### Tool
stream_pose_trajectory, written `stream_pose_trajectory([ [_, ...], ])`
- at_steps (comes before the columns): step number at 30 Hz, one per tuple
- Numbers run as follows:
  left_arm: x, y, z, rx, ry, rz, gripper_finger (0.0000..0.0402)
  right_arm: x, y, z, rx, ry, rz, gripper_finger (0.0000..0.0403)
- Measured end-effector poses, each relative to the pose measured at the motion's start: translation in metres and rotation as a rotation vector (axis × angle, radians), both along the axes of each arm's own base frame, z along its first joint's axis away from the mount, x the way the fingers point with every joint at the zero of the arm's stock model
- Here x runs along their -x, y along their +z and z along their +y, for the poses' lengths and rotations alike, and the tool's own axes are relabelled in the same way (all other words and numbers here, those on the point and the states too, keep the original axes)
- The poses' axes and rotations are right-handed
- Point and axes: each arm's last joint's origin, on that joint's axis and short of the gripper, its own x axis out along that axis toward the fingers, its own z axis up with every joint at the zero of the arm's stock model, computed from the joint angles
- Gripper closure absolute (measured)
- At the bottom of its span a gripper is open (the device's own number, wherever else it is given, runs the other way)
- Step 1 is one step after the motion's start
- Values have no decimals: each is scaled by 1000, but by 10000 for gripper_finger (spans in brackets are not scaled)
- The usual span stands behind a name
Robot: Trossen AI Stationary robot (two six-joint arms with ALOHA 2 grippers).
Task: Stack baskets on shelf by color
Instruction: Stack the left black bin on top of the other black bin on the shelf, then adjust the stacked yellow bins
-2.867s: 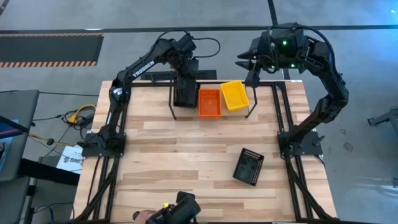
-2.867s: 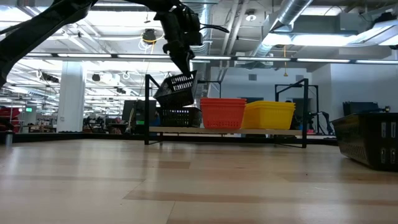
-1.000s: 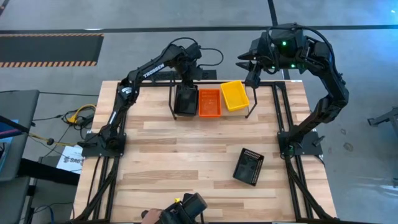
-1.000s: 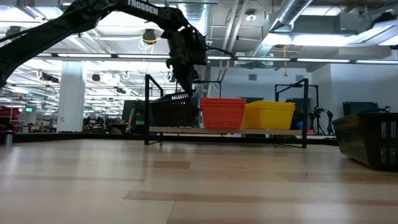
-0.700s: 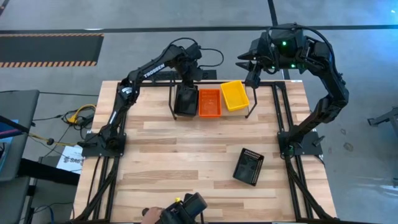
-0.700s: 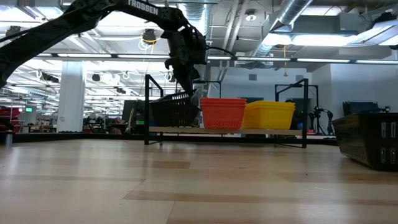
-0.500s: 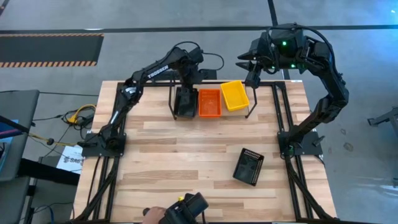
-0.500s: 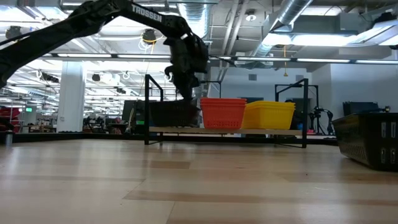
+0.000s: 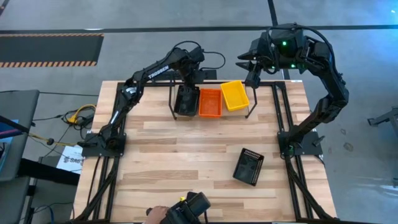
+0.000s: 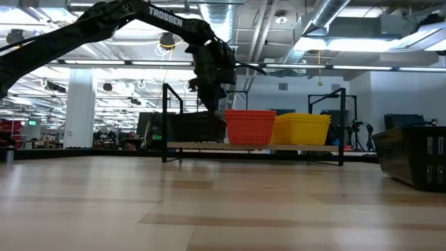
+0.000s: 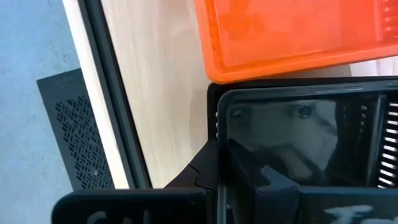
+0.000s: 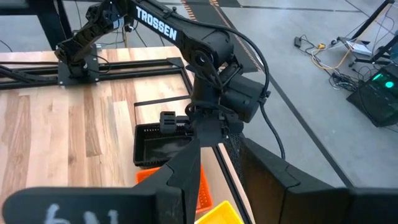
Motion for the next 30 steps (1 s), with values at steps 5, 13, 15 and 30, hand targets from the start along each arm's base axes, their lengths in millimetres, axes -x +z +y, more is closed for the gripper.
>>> stream_pose_trajectory([
  [5,0,0,0,-6,14,-1,371,0,0,0,0,0,0,269],
  [13,-2,0,1,-15,64,-3,300,0,0,0,1,1,1,269],
  [15,-2,1,1,-10,89,-6,288,0,0,0,2,2,3,269],
  [30,35,99,-27,-53,274,-217,269,8,-12,1,-64,-11,138,269],
])
